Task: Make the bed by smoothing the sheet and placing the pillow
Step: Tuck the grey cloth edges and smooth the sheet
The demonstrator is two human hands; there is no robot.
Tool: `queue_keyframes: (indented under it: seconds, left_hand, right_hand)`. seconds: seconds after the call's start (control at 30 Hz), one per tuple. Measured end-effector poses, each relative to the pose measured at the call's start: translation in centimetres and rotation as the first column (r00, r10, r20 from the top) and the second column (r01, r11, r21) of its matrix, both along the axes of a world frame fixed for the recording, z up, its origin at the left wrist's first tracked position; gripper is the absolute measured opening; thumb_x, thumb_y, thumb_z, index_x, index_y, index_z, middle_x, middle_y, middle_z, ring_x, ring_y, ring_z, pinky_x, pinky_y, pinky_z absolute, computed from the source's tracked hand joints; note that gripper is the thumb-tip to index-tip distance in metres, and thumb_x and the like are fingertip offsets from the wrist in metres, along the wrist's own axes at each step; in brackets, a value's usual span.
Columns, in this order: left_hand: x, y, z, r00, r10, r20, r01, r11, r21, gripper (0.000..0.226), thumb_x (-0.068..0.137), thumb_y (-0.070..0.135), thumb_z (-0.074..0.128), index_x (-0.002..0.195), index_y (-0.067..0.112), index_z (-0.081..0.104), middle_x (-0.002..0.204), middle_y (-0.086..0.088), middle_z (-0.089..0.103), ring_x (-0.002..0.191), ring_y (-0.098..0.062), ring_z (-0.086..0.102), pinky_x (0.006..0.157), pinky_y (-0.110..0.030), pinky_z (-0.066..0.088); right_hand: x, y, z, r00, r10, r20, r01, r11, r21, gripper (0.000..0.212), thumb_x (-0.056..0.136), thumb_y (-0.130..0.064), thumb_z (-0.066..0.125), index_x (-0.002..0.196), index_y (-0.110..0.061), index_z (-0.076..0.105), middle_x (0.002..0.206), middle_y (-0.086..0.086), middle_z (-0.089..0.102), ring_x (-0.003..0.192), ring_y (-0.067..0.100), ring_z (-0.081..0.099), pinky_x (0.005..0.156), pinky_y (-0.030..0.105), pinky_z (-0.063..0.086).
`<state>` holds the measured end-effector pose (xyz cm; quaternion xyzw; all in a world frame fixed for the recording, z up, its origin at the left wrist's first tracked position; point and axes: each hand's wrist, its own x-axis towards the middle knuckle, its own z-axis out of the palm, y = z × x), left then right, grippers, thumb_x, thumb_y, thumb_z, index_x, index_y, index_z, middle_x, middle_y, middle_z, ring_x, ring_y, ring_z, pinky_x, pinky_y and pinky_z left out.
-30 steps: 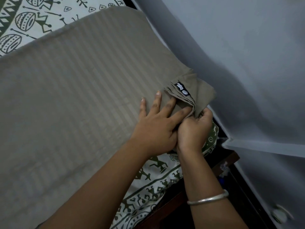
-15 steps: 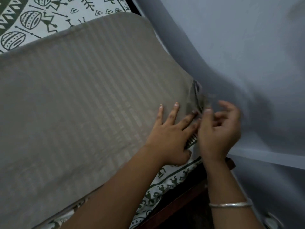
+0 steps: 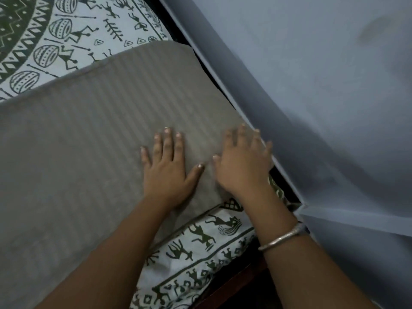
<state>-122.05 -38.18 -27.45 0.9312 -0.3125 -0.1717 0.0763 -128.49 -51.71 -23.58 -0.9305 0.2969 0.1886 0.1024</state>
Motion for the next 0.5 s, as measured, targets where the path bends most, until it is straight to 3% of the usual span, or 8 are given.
queue_keyframes:
  seconds: [0.07,0.13,0.2,0.3,0.4,0.5]
  left_hand:
    - [-0.2,0.4,-0.6,1.000,-0.006,0.008,0.006,0.999,0.037,0.083,0.078,0.060,-0.003,0.150,0.019,-0.011,0.158,-0.006,-0.015,0.144,-0.028,-0.016,0.113,-0.054,-0.011]
    - [-0.4,0.9,-0.9,0.997,-0.074,0.027,0.072,0.996,0.059,0.084,0.078,0.059,-0.001,0.150,0.017,-0.010,0.159,-0.005,-0.012,0.145,-0.028,-0.016,0.113,-0.053,-0.011]
    - [0.2,2.1,-1.1,0.989,-0.126,0.073,0.124,0.992,0.039,0.088,0.079,0.067,0.008,0.152,0.018,0.000,0.160,-0.002,-0.003,0.146,-0.026,-0.006,0.113,-0.055,-0.008]
    - [0.8,5.2,-1.4,0.979,-0.151,0.135,0.145,0.988,0.055,0.082,0.083,0.075,0.023,0.150,0.027,0.021,0.158,0.000,0.017,0.144,-0.032,0.016,0.106,-0.068,0.006]
    - [0.9,8.8,-1.4,0.990,-0.020,0.142,0.006,0.995,0.100,0.076,0.084,0.075,0.023,0.148,0.035,0.023,0.157,-0.001,0.020,0.143,-0.037,0.017,0.100,-0.074,0.007]
    - [0.4,12.5,-1.2,0.980,0.159,0.117,-0.174,0.976,0.130,0.076,0.084,0.074,0.022,0.149,0.036,0.019,0.158,-0.001,0.017,0.144,-0.037,0.013,0.100,-0.075,0.004]
  right_hand:
    - [1.3,1.9,-0.6,0.972,0.196,0.133,-0.202,0.979,0.031,0.064,0.097,-0.052,0.029,0.152,-0.033,0.002,0.161,0.003,-0.006,0.146,0.033,-0.008,0.112,0.060,0.001]
    - [1.9,2.8,-1.8,0.930,0.324,0.172,-0.337,0.940,0.050,0.058,0.098,-0.054,0.022,0.150,-0.043,-0.002,0.161,-0.004,-0.009,0.146,0.031,-0.012,0.111,0.061,-0.006]
    - [1.9,2.3,-2.8,0.933,0.331,0.144,-0.334,0.943,0.001,0.063,0.094,-0.063,0.020,0.149,-0.046,-0.004,0.160,-0.008,-0.013,0.145,0.035,-0.013,0.110,0.062,-0.007]
    - [1.7,2.1,-3.2,0.968,0.240,0.073,-0.237,0.970,-0.050,0.071,0.089,-0.072,0.017,0.147,-0.045,-0.012,0.159,-0.004,-0.020,0.143,0.042,-0.014,0.109,0.066,-0.005]
    - [3.0,3.4,-2.2,0.994,0.112,-0.006,-0.112,0.992,-0.064,0.072,0.091,-0.069,0.017,0.147,-0.041,-0.017,0.158,0.007,-0.022,0.140,0.050,-0.013,0.105,0.069,-0.009]
    - [3.8,5.9,-1.1,0.972,0.231,0.034,-0.227,0.969,-0.098,0.078,0.092,-0.064,0.025,0.150,-0.030,-0.016,0.157,0.014,-0.021,0.141,0.046,-0.016,0.107,0.068,-0.010]
